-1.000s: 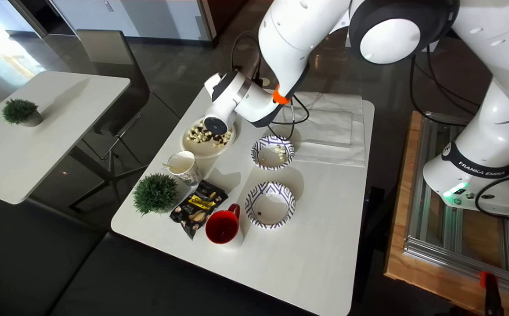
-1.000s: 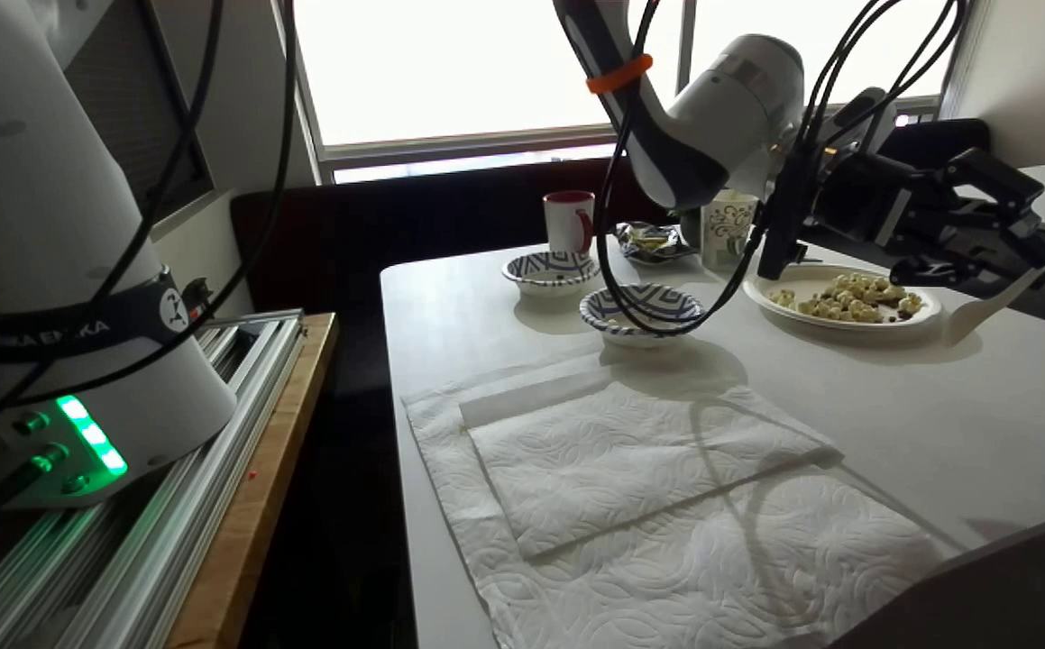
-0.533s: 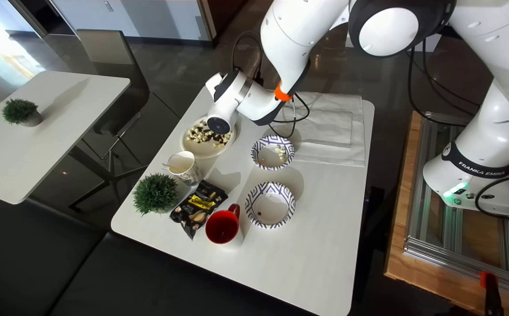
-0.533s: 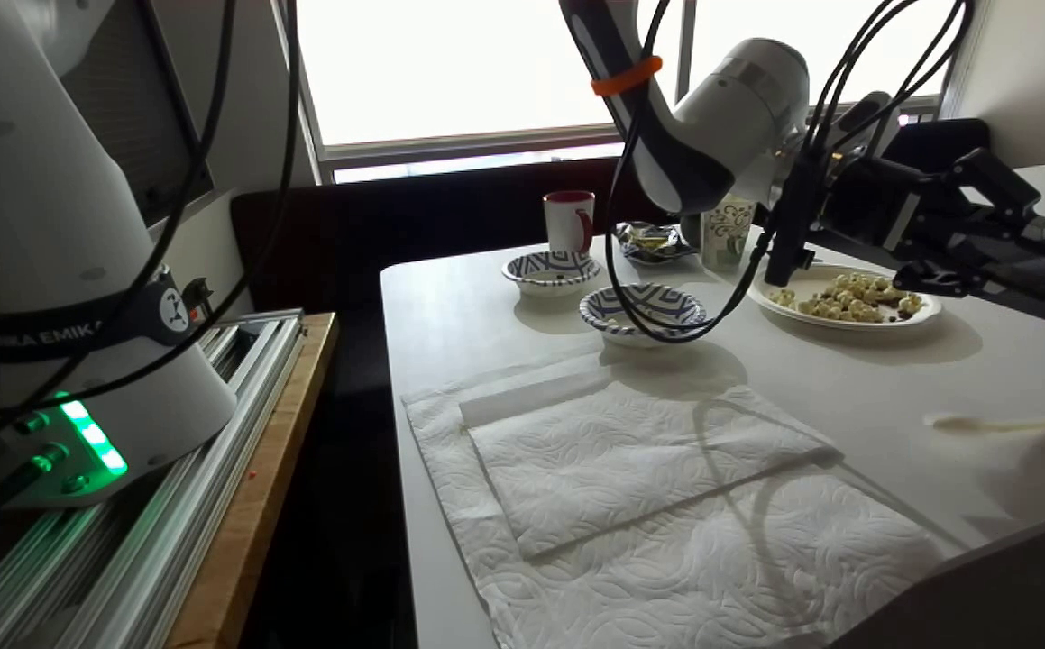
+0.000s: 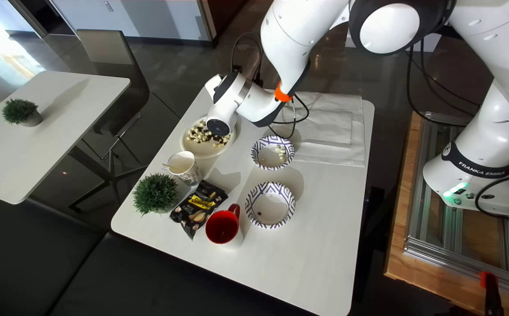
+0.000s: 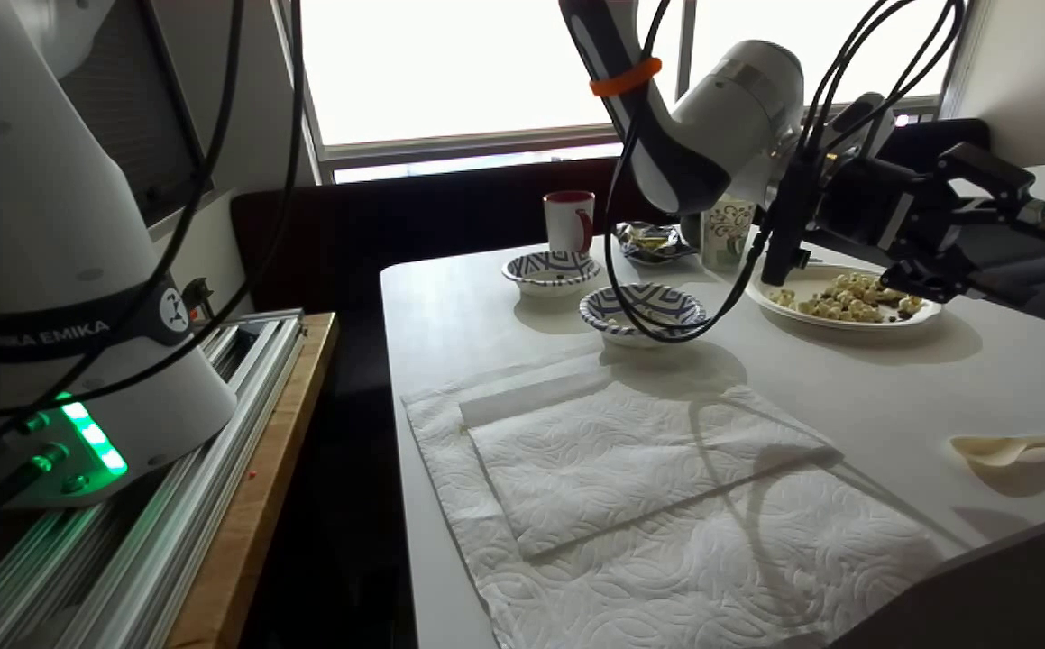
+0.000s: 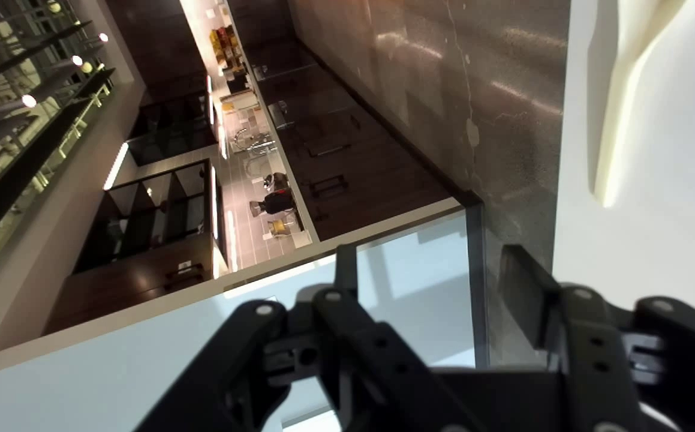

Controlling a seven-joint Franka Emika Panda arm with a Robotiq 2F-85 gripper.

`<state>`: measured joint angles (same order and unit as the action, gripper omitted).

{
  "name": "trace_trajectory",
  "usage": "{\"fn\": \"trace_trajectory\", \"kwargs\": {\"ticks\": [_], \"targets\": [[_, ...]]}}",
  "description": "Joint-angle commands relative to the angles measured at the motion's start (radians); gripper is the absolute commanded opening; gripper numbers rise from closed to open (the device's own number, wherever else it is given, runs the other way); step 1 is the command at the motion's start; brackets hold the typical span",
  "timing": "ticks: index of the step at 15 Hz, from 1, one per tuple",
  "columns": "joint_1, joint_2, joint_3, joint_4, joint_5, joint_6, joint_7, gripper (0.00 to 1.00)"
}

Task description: Place the white spoon upright.

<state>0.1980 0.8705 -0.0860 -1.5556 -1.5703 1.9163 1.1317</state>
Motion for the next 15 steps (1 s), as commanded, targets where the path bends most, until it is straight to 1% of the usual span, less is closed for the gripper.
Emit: {"fn": "trace_trajectory", "kwargs": {"ticks": [1,2,4,5,6,8,10,11,13,15], "targets": [[-0.027,-0.09,0.039,-0.063,-0.029,-0.009,-0.007,0.94],[-0.032,-0.132,0.046,-0.084,-0.013,-0.011,-0.04,0.99],[-0.051,-0.212,0.064,-0.12,0.017,-0.003,-0.119,1.0],[-0.081,-0.268,0.087,-0.147,0.058,0.035,-0.221,1.0],[-0.101,-0.314,0.1,-0.166,0.085,0.054,-0.292,1.0],[-0.158,-0.397,0.118,-0.183,0.141,0.136,-0.412,1.0],[-0.215,-0.452,0.115,-0.181,0.226,0.221,-0.55,1.0],[-0.248,-0.477,0.107,-0.187,0.264,0.288,-0.603,1.0],[-0.312,-0.51,0.087,-0.192,0.36,0.419,-0.698,1.0],[-0.352,-0.528,0.071,-0.215,0.464,0.531,-0.753,1.0]]}}
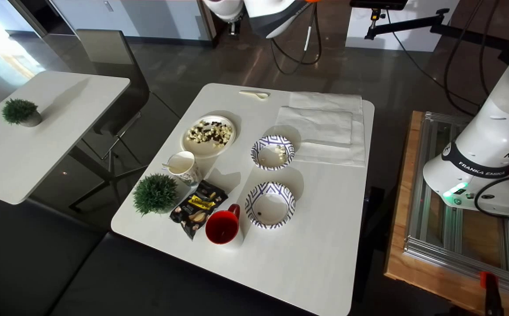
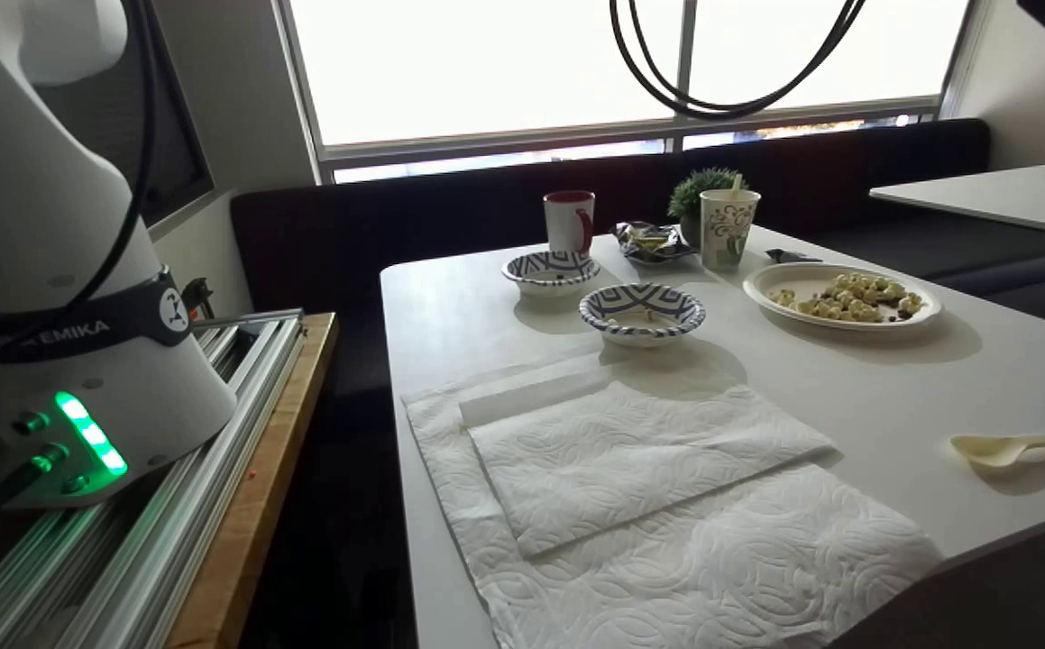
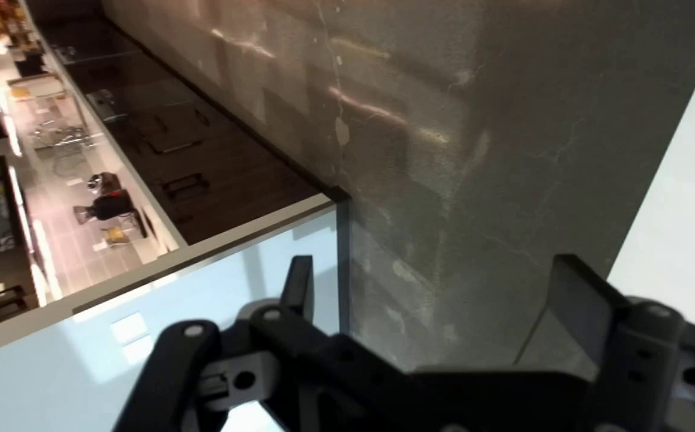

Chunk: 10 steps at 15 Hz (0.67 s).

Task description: Place the white spoon upright.

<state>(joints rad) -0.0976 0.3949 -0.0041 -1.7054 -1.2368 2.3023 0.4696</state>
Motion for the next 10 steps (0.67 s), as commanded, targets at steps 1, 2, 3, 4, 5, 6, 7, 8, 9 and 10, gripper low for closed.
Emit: {"fn": "trace_trajectory", "kwargs": {"ticks": [1,2,3,4,5,6,7,8,9,10], "targets": [[-0.068,-0.063,-0.014,-0.088,0.186,0.191,-0.119,1.0],[-0.073,-0.071,-0.015,-0.115,0.243,0.227,-0.144,1.0],[-0.071,-0.082,-0.011,-0.144,0.305,0.251,-0.173,1.0],[-0.068,-0.092,-0.005,-0.169,0.372,0.27,-0.209,1.0],[-0.062,-0.102,0.005,-0.191,0.447,0.279,-0.256,1.0],[-0.063,-0.104,0.023,-0.2,0.532,0.277,-0.317,1.0],[-0.074,-0.107,0.052,-0.21,0.608,0.27,-0.374,1.0],[-0.108,-0.11,0.111,-0.212,0.681,0.236,-0.44,1.0],[-0.012,-0.065,-0.016,-0.165,0.598,0.267,-0.353,1.0],[-0.014,-0.072,0.004,-0.173,0.651,0.26,-0.397,1.0]]}}
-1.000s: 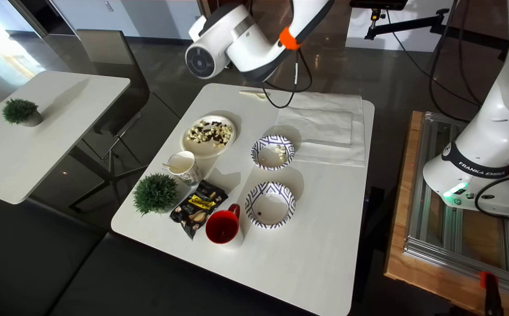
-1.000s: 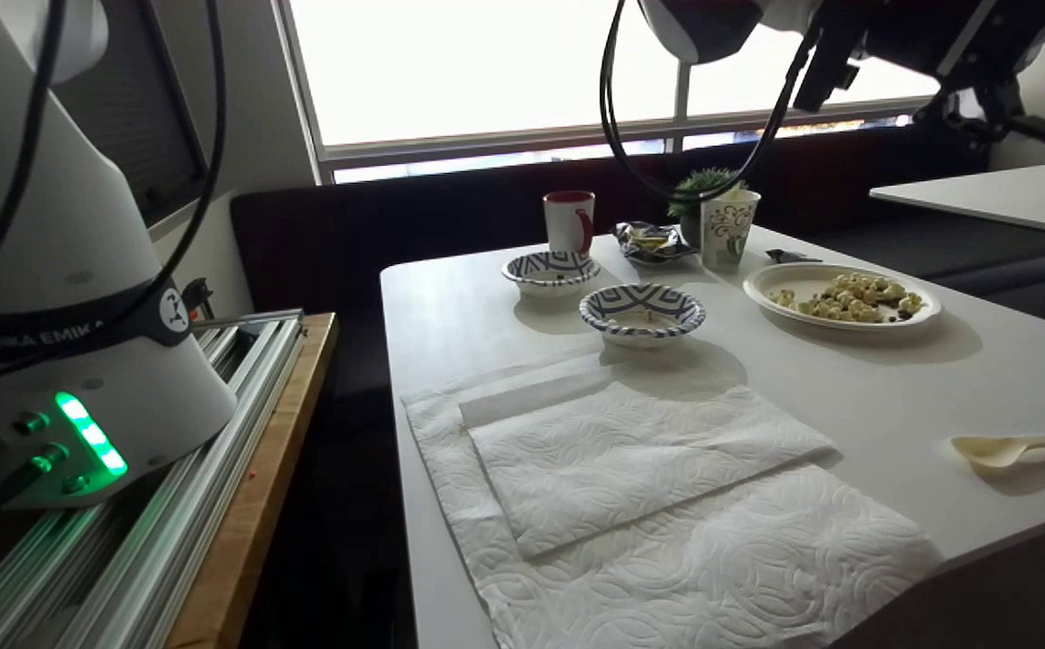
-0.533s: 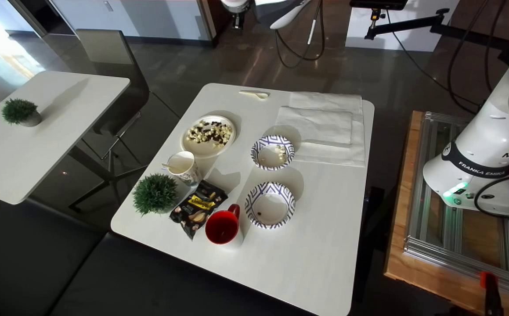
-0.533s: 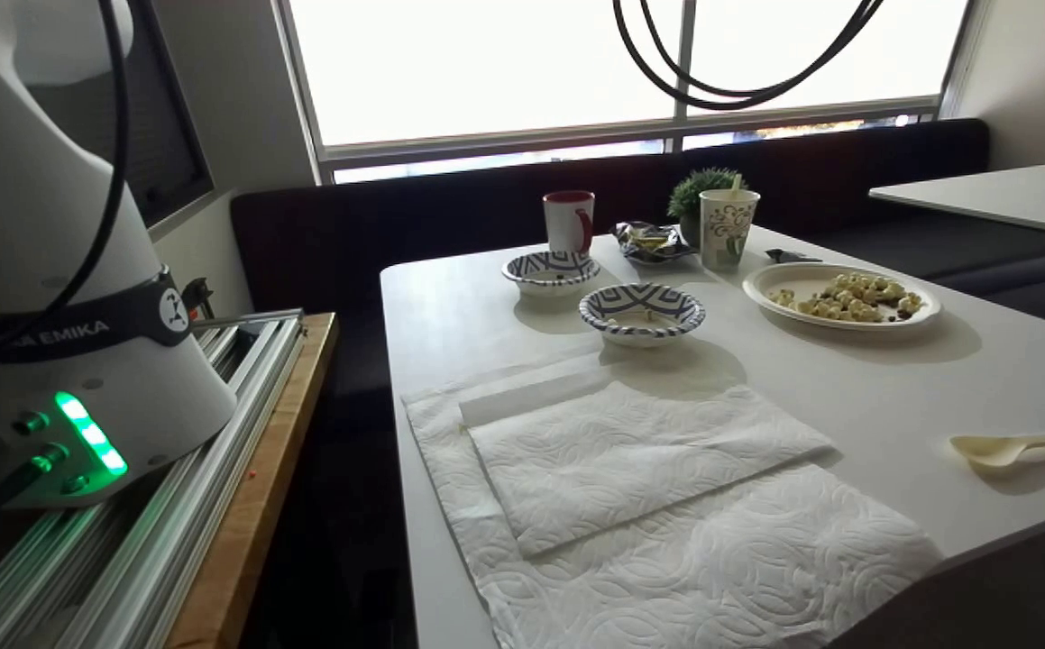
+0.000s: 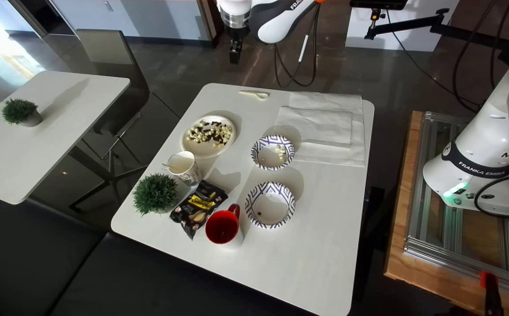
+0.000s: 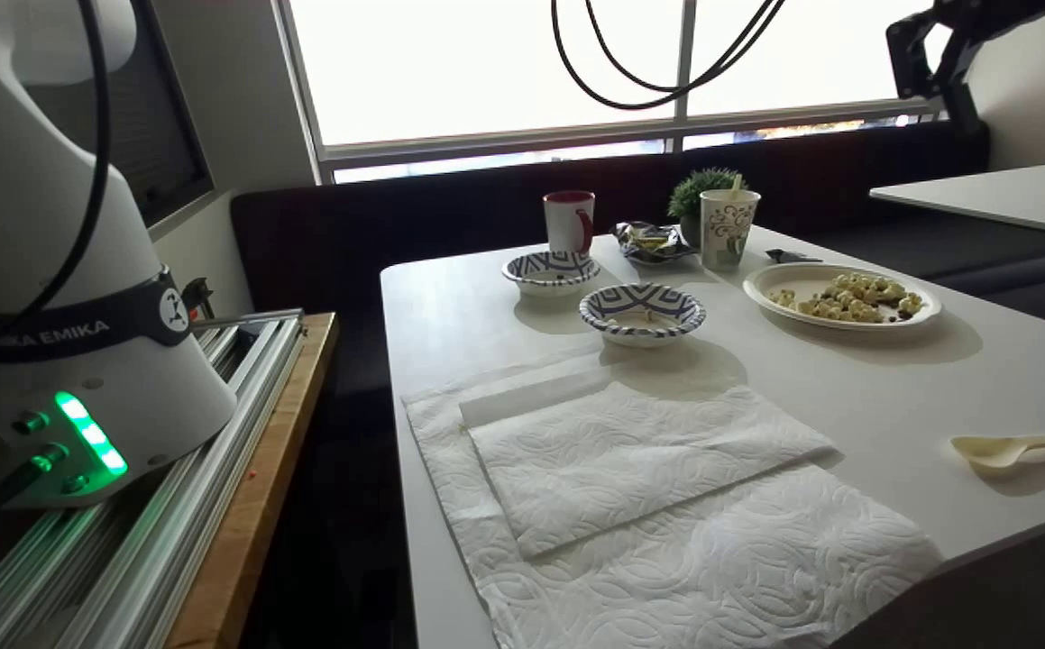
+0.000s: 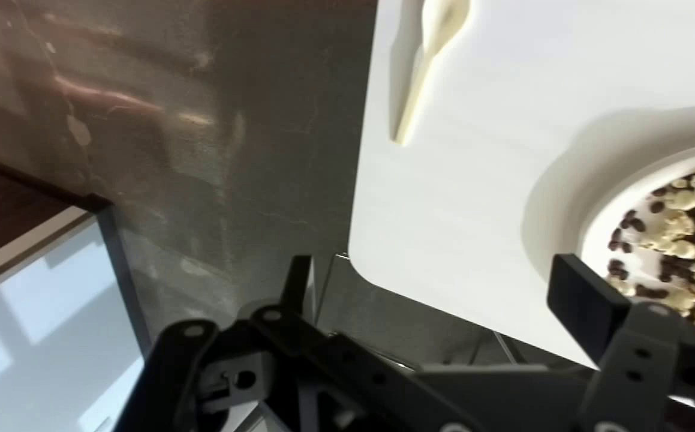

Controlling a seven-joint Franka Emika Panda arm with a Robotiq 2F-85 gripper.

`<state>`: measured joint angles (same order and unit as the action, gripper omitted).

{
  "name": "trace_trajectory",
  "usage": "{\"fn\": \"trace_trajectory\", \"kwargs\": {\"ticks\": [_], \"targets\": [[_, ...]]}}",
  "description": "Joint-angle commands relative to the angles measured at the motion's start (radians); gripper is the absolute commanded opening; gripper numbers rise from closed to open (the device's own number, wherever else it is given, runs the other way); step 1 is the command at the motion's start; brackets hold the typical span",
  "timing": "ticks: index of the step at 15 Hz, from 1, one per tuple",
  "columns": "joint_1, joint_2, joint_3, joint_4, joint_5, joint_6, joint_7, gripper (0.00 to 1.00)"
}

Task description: Place the white spoon upright.

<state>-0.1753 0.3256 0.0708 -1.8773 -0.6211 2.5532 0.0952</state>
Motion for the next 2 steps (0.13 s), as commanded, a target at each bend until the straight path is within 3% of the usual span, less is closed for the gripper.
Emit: {"fn": "trace_trajectory", "kwargs": {"ticks": [1,2], "targets": [[0.064,-0.008,-0.06,-0.007,0.058,0.005,-0.04,1.0],[0.063,-0.01,-0.056,-0.009,0.064,0.003,-0.046,1.0]]}}
